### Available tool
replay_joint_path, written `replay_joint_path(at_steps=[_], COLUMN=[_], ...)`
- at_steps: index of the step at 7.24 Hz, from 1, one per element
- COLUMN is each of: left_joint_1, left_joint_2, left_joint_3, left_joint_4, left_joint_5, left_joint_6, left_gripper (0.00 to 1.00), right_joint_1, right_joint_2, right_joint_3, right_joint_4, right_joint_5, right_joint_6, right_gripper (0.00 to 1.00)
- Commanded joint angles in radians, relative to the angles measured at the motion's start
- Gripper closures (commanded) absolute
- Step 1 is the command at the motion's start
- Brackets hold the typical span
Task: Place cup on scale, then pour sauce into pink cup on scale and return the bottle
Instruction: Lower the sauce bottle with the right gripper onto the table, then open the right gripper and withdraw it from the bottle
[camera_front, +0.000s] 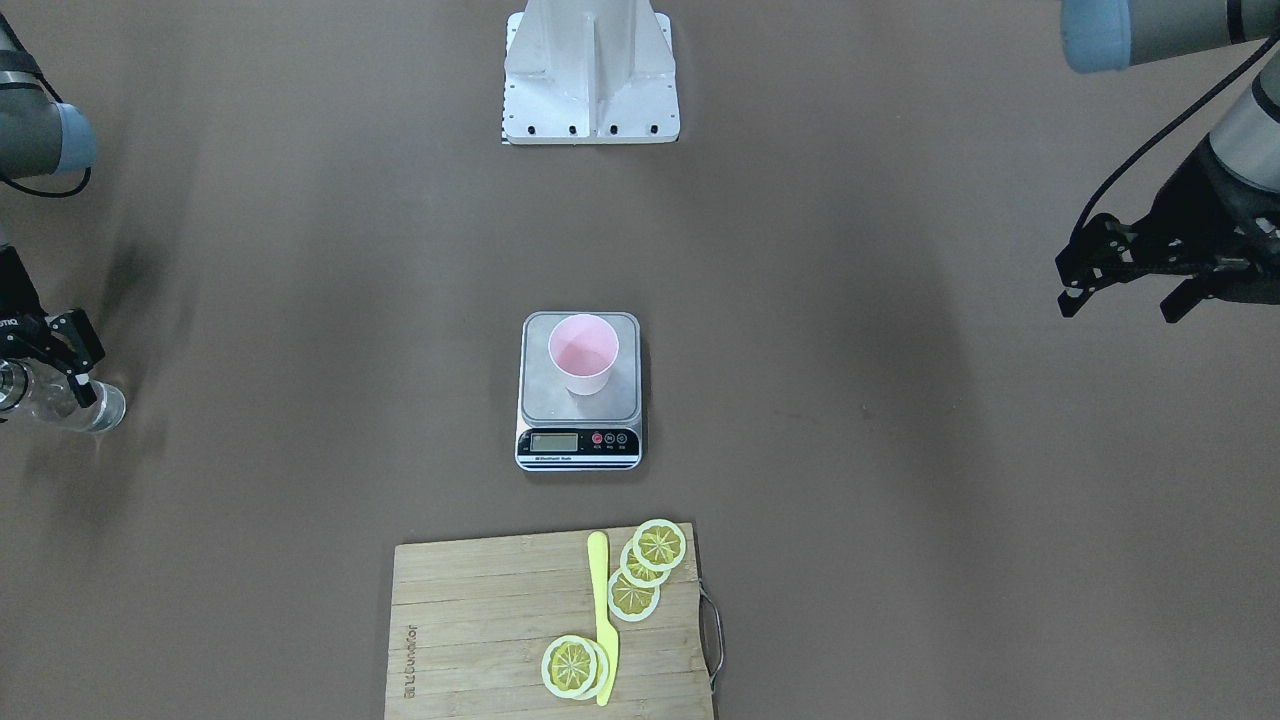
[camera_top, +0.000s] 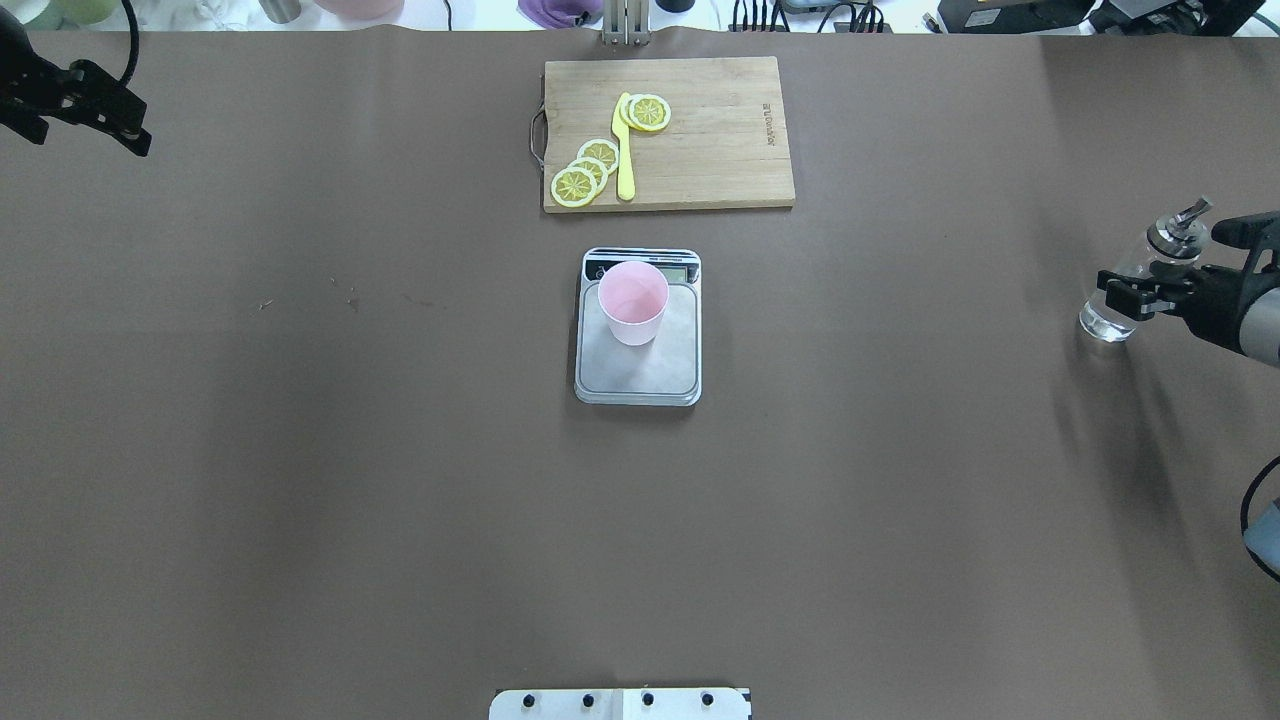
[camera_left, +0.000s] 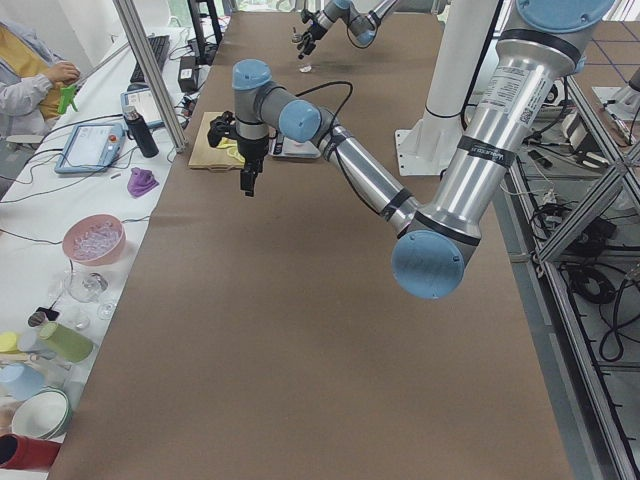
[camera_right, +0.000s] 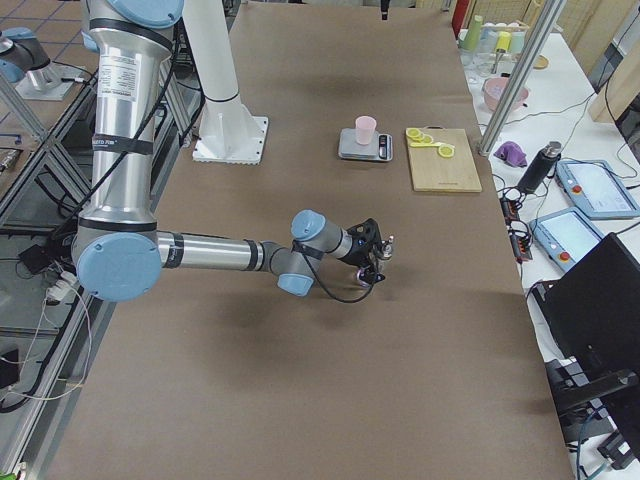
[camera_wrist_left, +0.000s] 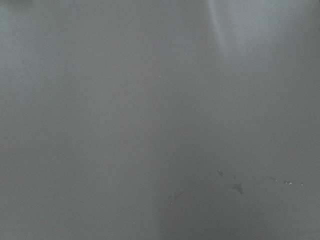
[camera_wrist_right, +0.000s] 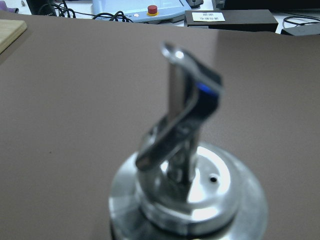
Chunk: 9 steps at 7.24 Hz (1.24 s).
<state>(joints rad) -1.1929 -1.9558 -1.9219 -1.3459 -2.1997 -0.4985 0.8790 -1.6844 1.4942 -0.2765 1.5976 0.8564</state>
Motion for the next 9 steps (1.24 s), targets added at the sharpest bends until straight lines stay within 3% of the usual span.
replay_joint_path(at_steps=[1,3,6,9], left_joint_1=[-0.001,-0.001,-0.001,-0.001], left_joint_2=[0.000,-0.038,-0.040,-0.035], left_joint_3=[-0.003,-0.008,-0.008,-0.006], left_joint_4=[0.004,0.080,0.082,0.082], left_joint_5=[0.000,0.002,0.002,0.000], left_joint_6=[0.000,0.000,0.000,0.002], left_gripper=[0.03,0.03,0.03,0.03], right_joint_1=[0.003,0.005,0.005,0.090], right_joint_2=[-0.001,-0.017,-0.110,-0.196], right_joint_3=[0.008,0.029,0.118,0.179], right_joint_4=[0.002,0.007,0.007,-0.003], right_joint_5=[0.030,0.044,0.091,0.281], right_joint_6=[0.000,0.000,0.001,-0.007], right_gripper=[0.00,0.00,0.00,0.00])
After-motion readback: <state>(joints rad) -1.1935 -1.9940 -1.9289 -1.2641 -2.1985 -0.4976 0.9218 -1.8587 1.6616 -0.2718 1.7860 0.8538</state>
